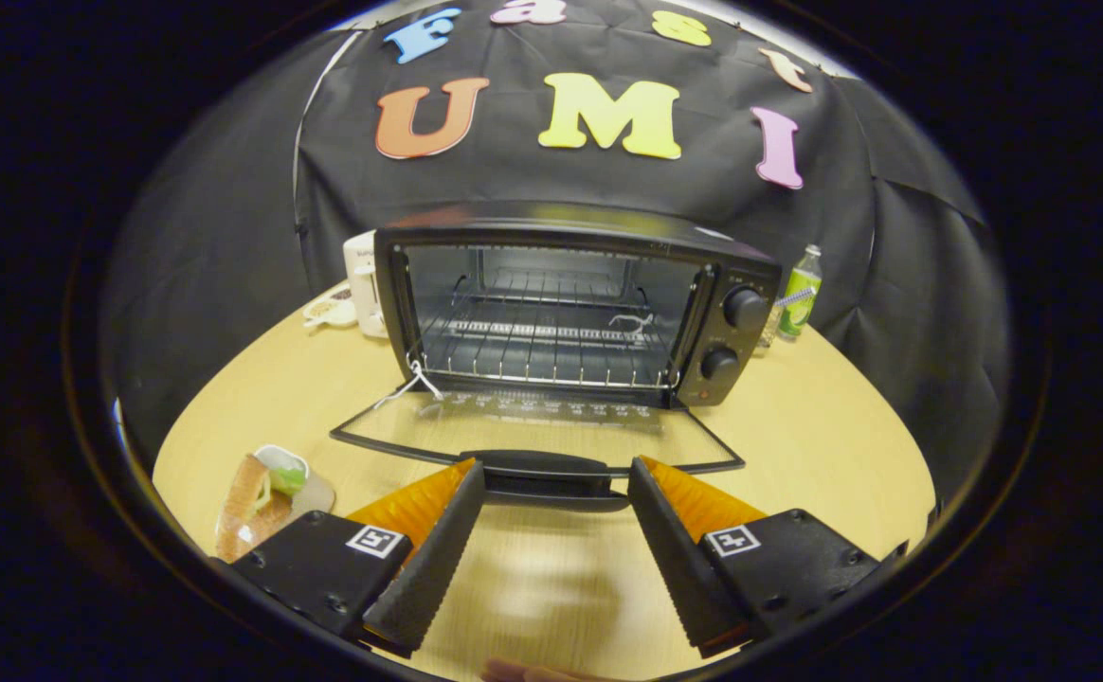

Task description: Open the toaster oven, put the food inside, and close the toaster oven door.

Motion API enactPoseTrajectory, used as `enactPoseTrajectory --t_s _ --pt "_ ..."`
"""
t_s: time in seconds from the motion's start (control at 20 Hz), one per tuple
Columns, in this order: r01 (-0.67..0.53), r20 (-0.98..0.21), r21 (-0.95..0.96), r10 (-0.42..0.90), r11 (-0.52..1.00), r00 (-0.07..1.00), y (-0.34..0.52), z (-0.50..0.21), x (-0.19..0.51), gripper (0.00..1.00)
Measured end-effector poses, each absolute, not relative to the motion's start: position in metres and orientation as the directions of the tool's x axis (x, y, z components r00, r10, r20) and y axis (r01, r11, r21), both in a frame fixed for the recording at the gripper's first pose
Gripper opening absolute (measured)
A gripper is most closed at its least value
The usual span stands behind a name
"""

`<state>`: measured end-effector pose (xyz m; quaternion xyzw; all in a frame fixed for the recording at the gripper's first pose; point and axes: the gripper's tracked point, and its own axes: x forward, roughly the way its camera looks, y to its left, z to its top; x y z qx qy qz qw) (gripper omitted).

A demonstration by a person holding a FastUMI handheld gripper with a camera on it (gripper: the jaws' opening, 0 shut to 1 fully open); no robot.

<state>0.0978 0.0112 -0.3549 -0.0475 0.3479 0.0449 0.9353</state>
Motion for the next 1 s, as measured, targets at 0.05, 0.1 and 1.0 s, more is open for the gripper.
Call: enactPoseTrajectory --t_s 0.05,0.1,1.0 --pt "-0.114 -0.678 -0.051 0.049 0.992 0.734 0.012 -0.363 0.097 1.00" --pt "-0.103 -0.700 -0.040 0.045 0.994 0.713 0.011 -0.369 0.097 1.00" --pt "-0.227 -0.700 0.132 0.253 0.965 0.668 0.054 -0.307 0.060 1.00"
